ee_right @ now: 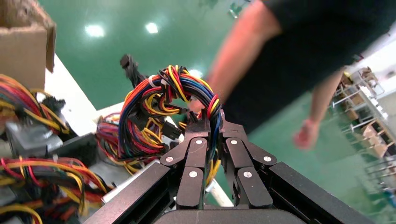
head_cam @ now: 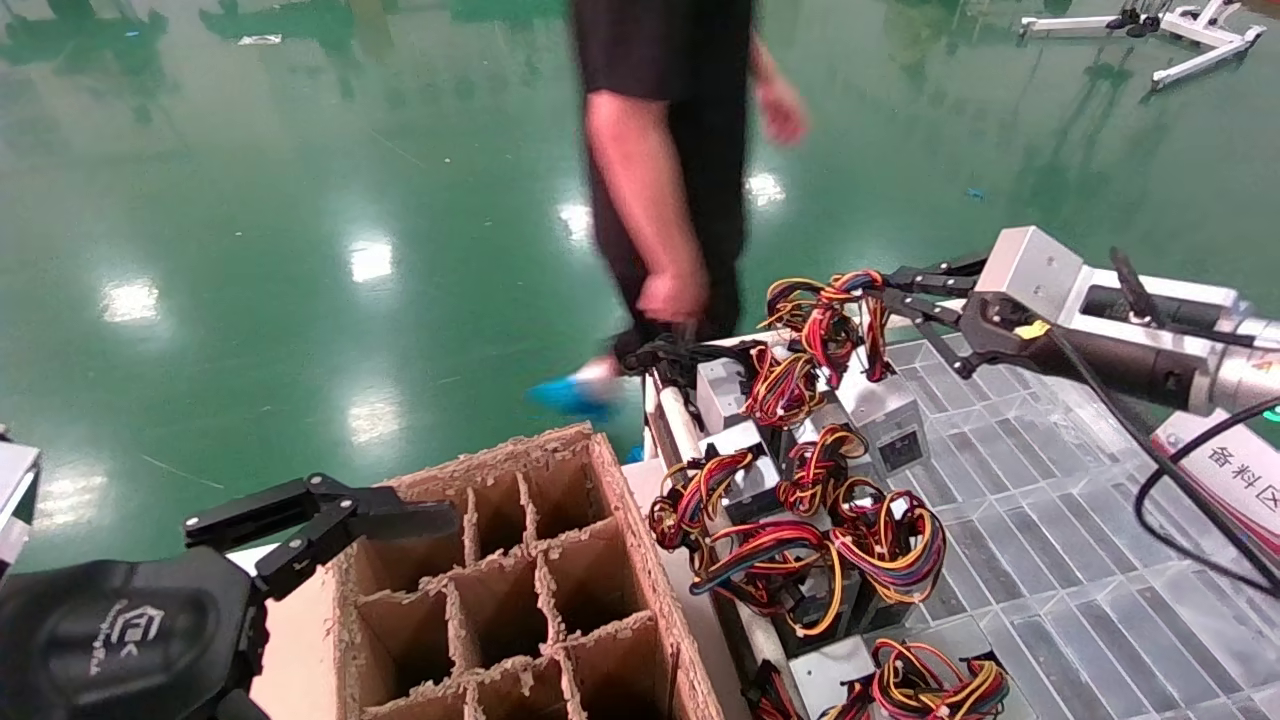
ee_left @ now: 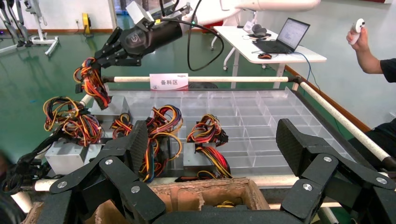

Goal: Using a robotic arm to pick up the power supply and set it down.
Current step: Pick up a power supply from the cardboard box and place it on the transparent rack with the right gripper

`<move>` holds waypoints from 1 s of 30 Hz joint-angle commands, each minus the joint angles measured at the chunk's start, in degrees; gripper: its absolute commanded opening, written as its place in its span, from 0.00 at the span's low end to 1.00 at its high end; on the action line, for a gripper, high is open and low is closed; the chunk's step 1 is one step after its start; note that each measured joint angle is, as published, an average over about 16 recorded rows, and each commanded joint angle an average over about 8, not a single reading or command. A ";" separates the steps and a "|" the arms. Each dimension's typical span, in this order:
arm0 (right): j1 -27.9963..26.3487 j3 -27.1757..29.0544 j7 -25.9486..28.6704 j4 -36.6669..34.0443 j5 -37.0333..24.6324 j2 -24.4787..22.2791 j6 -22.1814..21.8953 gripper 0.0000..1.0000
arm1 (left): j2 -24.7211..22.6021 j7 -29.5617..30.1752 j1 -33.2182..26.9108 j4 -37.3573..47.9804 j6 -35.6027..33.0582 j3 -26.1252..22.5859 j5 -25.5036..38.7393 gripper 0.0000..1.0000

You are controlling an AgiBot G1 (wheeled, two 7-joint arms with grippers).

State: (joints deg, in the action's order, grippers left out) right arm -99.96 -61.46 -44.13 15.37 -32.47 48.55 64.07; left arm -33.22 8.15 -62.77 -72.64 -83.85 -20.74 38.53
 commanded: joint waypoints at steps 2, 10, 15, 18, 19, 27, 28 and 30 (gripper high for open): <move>1.54 1.27 -0.76 -3.28 2.27 1.26 1.45 0.00 | 0.00 0.00 0.00 0.00 0.00 0.00 0.00 1.00; 6.89 5.77 1.62 -12.46 9.36 4.39 -1.22 0.00 | 0.00 0.00 0.00 0.00 0.00 -0.01 0.00 1.00; 10.62 8.81 3.75 -15.29 13.82 5.60 -1.93 0.00 | 0.00 -0.01 0.00 0.00 0.00 -0.01 -0.01 1.00; 12.58 10.76 5.09 -16.13 16.63 6.06 -1.71 0.00 | 0.00 -0.01 0.00 0.00 0.00 -0.01 -0.01 1.00; 13.15 11.42 5.54 -16.28 17.57 6.19 -1.54 0.00 | 0.00 -0.01 0.00 0.00 0.01 -0.01 -0.01 1.00; 15.78 15.75 8.82 -15.70 23.74 7.58 1.05 0.00 | 0.01 -0.01 0.00 0.00 0.01 -0.02 -0.01 1.00; 15.88 15.98 8.91 -15.58 24.07 7.77 1.22 0.00 | 0.01 -0.01 0.00 0.00 0.01 -0.02 -0.01 1.00; 16.01 16.27 8.85 -15.43 24.48 8.16 1.33 0.00 | 0.01 -0.01 -0.01 0.00 0.01 -0.02 -0.01 1.00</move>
State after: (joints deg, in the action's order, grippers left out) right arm -84.07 -45.52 -35.63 -0.28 -8.47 56.73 64.86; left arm -33.21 8.14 -62.78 -72.64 -83.85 -20.76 38.51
